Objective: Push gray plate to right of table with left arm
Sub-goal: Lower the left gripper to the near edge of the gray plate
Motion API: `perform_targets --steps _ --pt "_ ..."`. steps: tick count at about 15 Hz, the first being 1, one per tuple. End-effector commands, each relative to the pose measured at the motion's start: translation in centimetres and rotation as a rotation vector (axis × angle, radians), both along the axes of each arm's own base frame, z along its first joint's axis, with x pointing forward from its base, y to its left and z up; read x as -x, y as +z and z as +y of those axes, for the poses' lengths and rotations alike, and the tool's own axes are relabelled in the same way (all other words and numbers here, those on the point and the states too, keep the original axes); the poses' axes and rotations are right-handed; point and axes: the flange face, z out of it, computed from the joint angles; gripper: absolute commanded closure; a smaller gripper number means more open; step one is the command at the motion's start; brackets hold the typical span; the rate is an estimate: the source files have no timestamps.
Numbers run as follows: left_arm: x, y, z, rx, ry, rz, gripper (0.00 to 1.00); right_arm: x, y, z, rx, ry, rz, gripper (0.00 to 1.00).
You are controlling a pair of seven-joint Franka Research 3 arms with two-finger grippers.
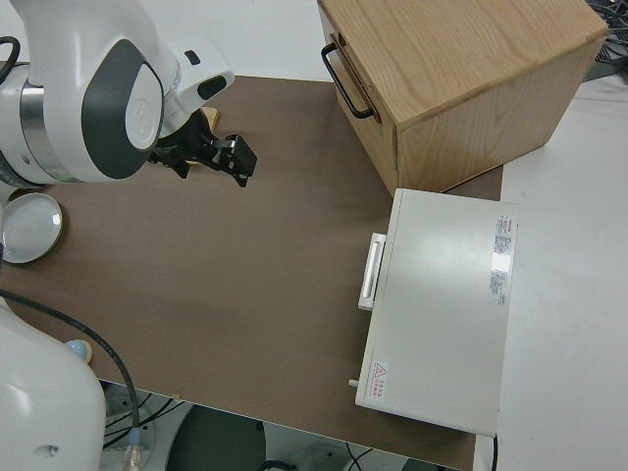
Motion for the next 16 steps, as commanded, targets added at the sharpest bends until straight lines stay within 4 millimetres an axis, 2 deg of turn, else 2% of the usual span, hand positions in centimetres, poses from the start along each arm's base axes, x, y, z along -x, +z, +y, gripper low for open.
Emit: perform_targets --steps 1,3,6,10,14,16 --pt "3.0 -3.2 2.0 0.051 0.015 -0.056 0.01 0.8 0.0 0.0 -0.009 -0.021 0.003 0.005" --pt "4.5 -4.9 2.0 0.054 0.014 -0.079 0.01 0.8 0.0 0.0 -0.009 -0.021 0.005 0.005" --pt "4.6 -5.3 2.0 0.052 0.016 -0.085 0.01 0.8 0.0 0.0 -0.009 -0.021 0.003 0.005" --pt "5.9 -7.6 1.8 0.057 0.034 -0.102 0.04 0.8 0.0 0.0 -0.009 -0.021 0.003 0.005" --pt "6.0 -8.6 1.2 0.049 0.026 -0.128 0.15 0.8 0.0 0.0 -0.009 -0.021 0.003 0.005" --pt "6.1 -9.2 1.2 0.045 0.026 -0.138 0.27 0.8 0.0 0.0 -0.009 -0.021 0.003 0.005"
